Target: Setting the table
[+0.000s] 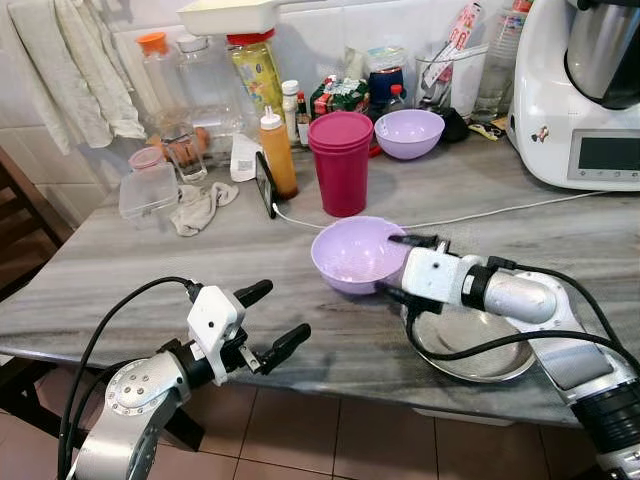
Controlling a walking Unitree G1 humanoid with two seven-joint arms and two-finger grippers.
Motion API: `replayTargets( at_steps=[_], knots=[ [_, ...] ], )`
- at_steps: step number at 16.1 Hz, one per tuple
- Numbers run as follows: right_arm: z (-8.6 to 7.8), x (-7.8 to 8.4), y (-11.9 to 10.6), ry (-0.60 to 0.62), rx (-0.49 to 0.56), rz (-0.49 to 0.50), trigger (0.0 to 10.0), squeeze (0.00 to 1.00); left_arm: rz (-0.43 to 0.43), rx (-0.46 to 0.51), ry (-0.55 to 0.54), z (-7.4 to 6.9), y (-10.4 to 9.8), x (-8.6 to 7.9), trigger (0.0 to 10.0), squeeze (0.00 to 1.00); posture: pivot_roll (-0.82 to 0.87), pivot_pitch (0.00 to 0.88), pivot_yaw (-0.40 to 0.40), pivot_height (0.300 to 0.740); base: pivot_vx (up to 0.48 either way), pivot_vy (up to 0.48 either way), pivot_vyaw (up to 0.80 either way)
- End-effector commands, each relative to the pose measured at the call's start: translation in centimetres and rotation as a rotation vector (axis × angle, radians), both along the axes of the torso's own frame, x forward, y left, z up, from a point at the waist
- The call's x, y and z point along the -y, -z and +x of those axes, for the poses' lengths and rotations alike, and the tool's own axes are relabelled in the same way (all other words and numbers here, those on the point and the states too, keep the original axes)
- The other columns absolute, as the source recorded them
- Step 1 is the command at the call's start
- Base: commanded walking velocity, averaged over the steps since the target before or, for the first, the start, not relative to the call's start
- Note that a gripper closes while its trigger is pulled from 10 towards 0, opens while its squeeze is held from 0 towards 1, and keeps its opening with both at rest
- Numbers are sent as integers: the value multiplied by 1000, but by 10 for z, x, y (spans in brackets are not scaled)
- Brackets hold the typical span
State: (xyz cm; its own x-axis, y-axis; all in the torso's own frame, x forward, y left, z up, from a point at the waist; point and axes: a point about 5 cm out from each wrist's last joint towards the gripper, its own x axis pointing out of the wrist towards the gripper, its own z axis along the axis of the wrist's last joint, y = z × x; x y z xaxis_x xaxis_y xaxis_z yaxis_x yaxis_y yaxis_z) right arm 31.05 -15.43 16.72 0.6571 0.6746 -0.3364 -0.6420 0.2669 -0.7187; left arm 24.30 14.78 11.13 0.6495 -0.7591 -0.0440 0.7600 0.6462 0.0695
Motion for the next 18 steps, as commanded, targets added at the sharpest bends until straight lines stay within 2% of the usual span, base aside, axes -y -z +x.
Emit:
replayTargets(
  at_steps=[1, 5, 8, 10, 12, 14, 18],
  knots=[
    [0, -5, -12, -11, 66, 26, 10000, 0, 16, 1, -12, 2, 0, -3, 10000, 0, -268, 15, 149, 740, 0, 0, 0],
    [-5, -2, -28, 135, 177, 186, 10000, 0, 18, 8, -20, 4, -2, -4, 10000, 0, -267, 10, 149, 740, 0, 0, 0],
    [-16, 4, -25, 239, 183, 259, 10000, 0, 19, 8, -28, 3, -1, -6, 10000, 0, -267, 10, 148, 740, 0, 0, 0],
    [-27, 11, -16, 323, 168, 246, 10000, 0, 18, 8, -27, 4, -1, -5, 10000, 0, -271, 9, 151, 740, 0, 0, 0],
    [-36, 14, -9, 386, 135, 248, 10000, 0, 19, 8, -27, 5, -1, -6, 10000, 0, -279, 8, 154, 740, 0, 0, 0],
    [-42, 17, 4, 492, 36, 293, 10000, 0, 17, 11, -19, 8, -4, -3, 10000, 0, -285, 10, 157, 740, 0, 0, 0],
    [-42, 23, 22, 648, -100, 329, 10000, 0, 13, 14, -10, 9, -7, -1, 10000, 0, -285, 16, 160, 740, 0, 0, 0]
  ],
)
